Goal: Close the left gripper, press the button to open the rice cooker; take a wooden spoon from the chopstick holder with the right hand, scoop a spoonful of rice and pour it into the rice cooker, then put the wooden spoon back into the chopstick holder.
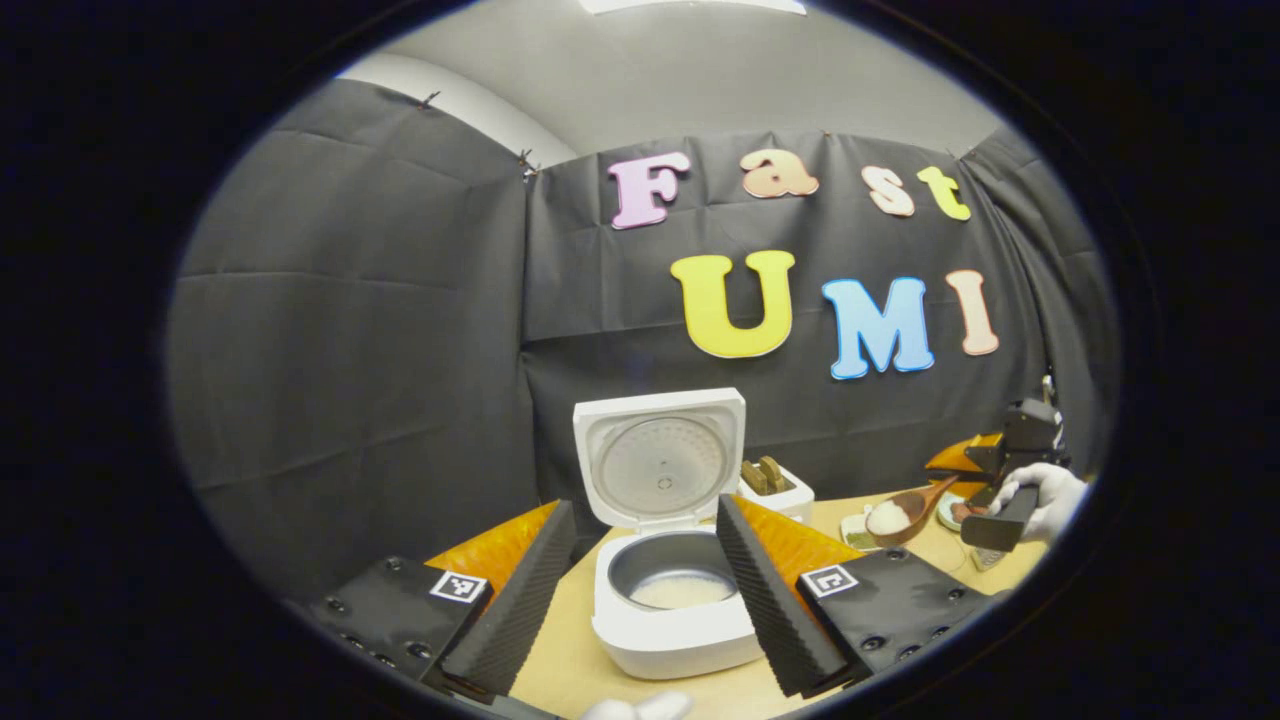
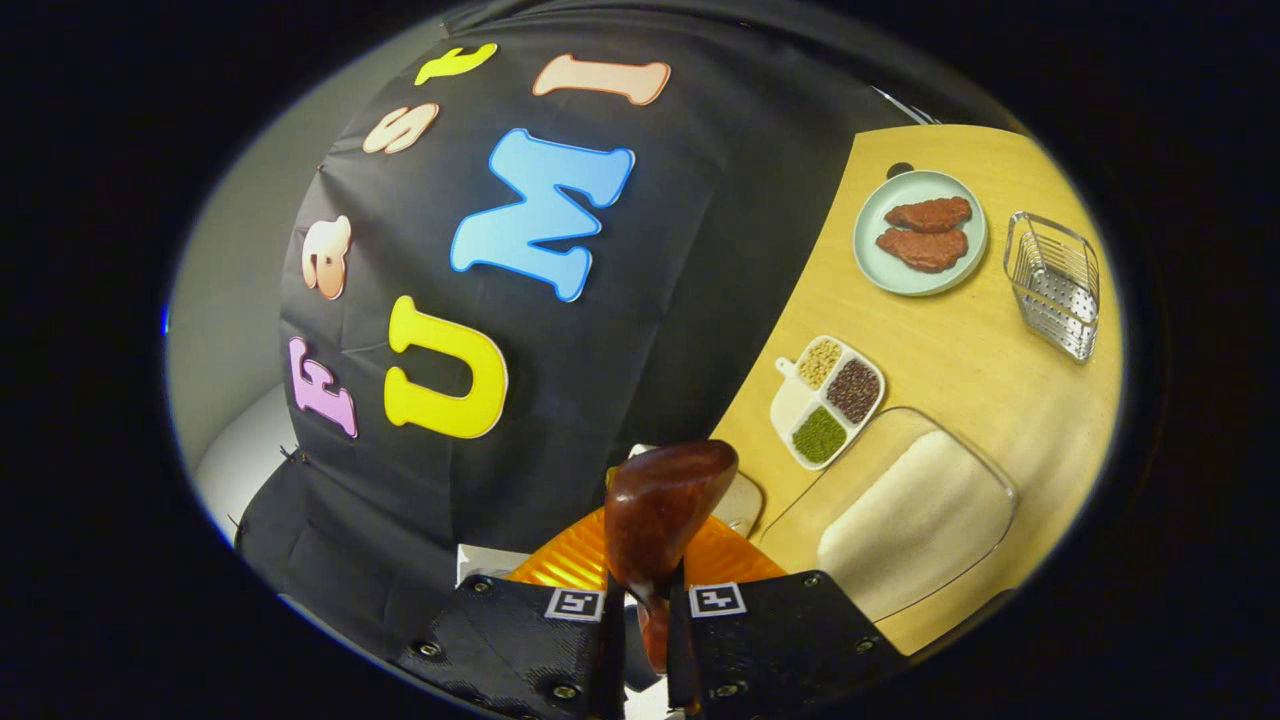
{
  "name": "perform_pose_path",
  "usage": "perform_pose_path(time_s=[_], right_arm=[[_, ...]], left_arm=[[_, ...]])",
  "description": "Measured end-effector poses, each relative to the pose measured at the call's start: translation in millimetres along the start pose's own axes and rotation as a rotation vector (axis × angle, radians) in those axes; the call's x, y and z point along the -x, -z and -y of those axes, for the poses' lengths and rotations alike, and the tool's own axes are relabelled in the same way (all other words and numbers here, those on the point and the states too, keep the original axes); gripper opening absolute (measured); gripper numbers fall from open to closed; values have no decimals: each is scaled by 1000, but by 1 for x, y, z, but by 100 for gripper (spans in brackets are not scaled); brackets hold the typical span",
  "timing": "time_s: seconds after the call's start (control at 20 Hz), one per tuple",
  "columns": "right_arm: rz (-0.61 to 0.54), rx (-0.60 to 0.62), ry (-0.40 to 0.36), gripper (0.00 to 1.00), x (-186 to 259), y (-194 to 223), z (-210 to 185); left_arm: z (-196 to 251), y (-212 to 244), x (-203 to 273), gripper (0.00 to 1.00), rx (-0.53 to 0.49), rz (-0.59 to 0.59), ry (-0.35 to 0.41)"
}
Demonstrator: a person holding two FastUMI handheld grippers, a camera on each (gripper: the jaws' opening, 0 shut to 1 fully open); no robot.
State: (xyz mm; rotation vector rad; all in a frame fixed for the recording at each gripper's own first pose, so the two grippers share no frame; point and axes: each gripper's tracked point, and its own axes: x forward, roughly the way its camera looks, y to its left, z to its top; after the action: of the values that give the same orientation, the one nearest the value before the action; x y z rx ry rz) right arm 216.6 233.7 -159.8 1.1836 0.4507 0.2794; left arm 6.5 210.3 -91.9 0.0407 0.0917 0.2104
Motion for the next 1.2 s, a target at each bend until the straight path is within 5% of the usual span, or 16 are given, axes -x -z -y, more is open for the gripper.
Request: perform_pose_path(time_s=[0.35, 0.75, 1.0, 1.2], right_arm=[[-134, 21, -68, 16, -48, 99, -74], [-245, 143, -5, 16, -94, 204, -61], [-228, 365, 55, 17, -100, 224, -47], [-160, 652, 41, 16, -102, 224, -60]], left_arm=[[-32, 7, 11, 100, 13, -3, -68], [-53, 17, 12, 100, 35, -34, -135], [-63, 26, 18, 100, 15, -52, -155], [-68, 36, 22, 100, 9, -69, -171]])
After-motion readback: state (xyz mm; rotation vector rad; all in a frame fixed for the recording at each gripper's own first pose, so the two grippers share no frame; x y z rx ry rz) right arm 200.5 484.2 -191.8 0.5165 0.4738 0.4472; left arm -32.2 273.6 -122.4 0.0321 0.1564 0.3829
